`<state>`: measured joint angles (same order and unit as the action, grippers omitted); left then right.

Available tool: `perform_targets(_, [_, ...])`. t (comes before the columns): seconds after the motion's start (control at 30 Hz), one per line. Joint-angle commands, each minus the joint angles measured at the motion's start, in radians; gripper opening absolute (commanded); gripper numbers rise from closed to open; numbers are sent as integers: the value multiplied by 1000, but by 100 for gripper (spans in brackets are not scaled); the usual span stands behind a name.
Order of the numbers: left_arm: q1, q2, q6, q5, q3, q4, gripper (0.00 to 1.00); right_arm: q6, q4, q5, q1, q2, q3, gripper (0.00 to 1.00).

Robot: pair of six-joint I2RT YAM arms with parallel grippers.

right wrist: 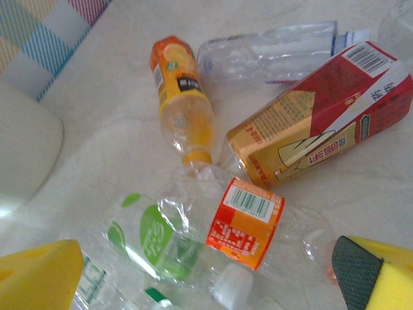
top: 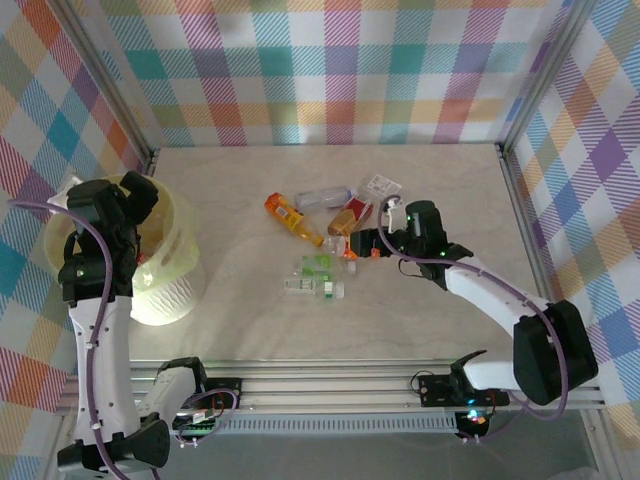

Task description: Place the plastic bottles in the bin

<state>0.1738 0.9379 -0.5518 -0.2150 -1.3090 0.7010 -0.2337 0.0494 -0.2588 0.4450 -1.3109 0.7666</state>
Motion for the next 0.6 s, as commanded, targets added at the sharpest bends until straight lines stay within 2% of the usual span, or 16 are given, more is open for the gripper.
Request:
perform_targets(0.0, [-1, 8, -44, 196, -27, -68, 100, 227, -67, -67, 5, -23, 46, 100])
perform_targets(0.13, [-68, 18, -87, 196, -27, -101, 100, 376, -101, -38, 6, -46, 63, 100])
perform_targets(0.43, [-359, 100, -51, 79, -51, -186, 100, 779, -292, 31, -4, -132, 112, 100])
perform_targets(0.57, [-467, 149, -10, 50, -55, -233, 100, 882, -277, 28, -20, -174, 111, 100])
